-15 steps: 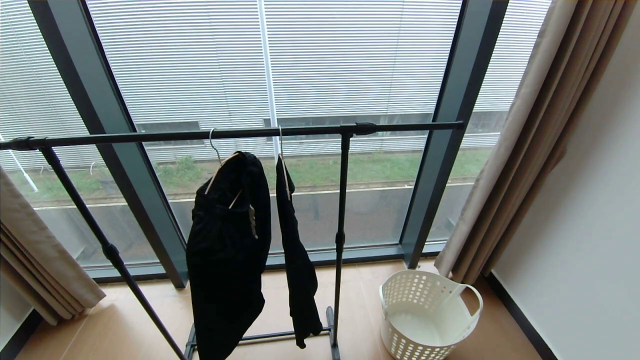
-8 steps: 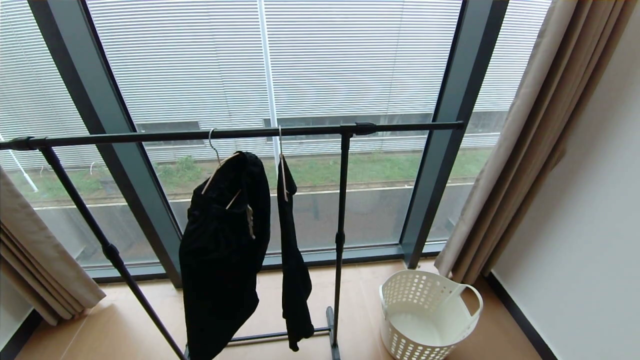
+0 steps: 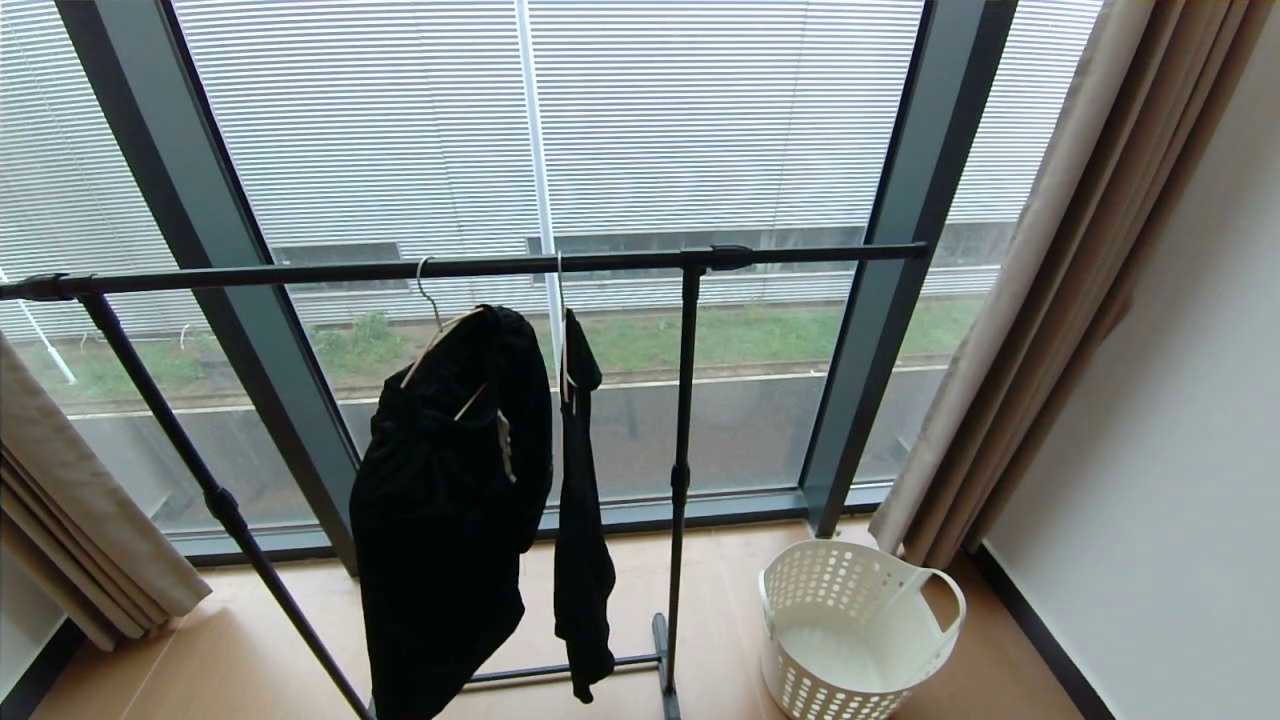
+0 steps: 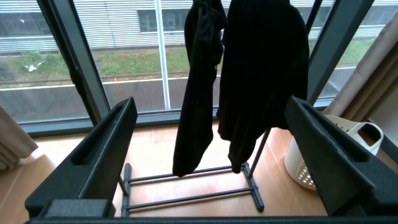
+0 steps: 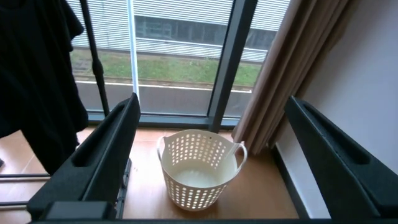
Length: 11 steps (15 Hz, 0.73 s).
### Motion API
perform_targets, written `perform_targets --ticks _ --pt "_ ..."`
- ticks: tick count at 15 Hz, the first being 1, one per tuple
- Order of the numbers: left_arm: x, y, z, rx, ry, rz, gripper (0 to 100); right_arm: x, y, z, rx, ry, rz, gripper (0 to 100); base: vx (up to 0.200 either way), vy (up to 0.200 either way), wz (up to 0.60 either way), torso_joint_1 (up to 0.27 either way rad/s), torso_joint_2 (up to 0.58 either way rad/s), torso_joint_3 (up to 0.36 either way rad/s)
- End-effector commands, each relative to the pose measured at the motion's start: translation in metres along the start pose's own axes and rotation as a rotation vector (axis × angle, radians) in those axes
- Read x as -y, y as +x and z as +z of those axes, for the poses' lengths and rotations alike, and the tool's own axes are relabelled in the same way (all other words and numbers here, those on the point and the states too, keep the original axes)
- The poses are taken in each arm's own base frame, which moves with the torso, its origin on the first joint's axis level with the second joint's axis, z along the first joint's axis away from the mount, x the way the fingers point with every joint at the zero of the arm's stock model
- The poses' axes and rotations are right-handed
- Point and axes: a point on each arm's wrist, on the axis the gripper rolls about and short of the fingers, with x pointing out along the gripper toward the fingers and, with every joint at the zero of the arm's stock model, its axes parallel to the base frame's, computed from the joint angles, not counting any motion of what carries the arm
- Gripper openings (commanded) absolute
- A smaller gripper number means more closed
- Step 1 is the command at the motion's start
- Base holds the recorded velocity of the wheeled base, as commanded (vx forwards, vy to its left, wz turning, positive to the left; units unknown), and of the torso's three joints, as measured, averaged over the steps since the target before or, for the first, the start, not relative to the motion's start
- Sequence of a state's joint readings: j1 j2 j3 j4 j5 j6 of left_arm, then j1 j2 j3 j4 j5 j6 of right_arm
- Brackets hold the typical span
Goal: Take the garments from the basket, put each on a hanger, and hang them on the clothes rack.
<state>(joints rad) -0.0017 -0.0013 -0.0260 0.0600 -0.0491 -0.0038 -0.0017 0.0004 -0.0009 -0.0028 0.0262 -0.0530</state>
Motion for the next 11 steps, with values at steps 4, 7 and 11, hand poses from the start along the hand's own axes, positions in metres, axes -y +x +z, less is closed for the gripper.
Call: perform_targets --ticks 4,7,11 --pt "0.0000 0.0001 0.0001 -0.001 -0.001 0.000 100 0.0000 0.0000 -0.0002 0.000 0.016 0.002 100 0.000 0.000 0.00 0.000 0.00 0.000" --pt "0.0000 0.0001 0.0001 -0.001 -0.001 0.000 100 0.0000 0.0000 -0.0002 0.000 0.012 0.002 100 0.000 0.000 0.00 0.000 0.00 0.000" --pt "0.0000 0.0001 0.0001 -0.001 -0.001 0.000 100 0.0002 0.0000 -0.0009 -0.007 0.004 -0.010 100 0.000 0.000 0.00 0.000 0.00 0.000"
